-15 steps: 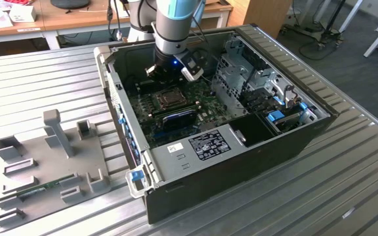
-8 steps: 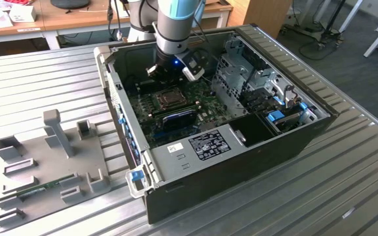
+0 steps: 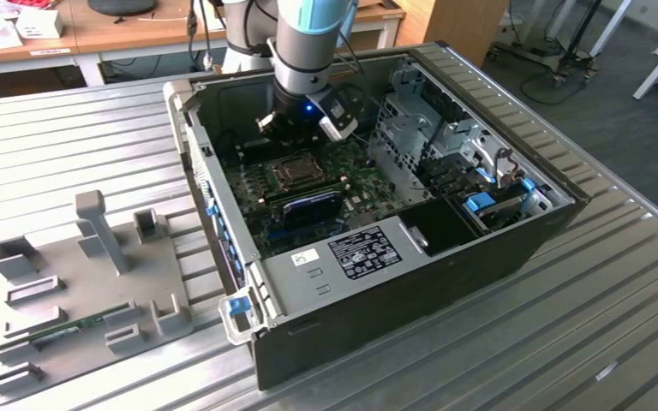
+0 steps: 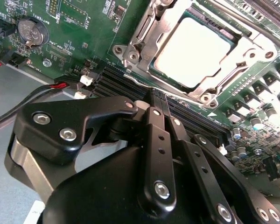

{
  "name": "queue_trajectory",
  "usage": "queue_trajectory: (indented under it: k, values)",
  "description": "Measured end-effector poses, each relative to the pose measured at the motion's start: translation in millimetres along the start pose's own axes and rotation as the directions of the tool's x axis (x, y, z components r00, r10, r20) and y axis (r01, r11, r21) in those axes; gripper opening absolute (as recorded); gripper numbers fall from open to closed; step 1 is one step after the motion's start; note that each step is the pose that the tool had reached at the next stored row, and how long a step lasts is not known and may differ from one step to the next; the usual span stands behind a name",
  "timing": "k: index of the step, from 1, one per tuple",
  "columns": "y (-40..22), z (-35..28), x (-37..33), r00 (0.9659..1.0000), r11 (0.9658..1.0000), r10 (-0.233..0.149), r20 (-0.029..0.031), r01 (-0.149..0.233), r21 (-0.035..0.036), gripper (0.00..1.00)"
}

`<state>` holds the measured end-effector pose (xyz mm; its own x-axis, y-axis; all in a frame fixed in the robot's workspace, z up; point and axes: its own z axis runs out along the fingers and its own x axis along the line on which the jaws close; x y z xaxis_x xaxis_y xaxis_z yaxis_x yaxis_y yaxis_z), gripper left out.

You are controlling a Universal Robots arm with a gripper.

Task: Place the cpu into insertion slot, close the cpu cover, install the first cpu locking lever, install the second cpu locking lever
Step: 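Install the first cpu locking lever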

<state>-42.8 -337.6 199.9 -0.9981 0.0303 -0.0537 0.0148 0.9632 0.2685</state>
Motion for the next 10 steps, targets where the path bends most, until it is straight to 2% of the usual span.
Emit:
queue_trajectory:
  k: [10]
  values:
    - [-0.7, 1.8, -0.1, 1.0000, 1.0000, 0.000, 0.0001, 0.000, -0.0001, 0.10]
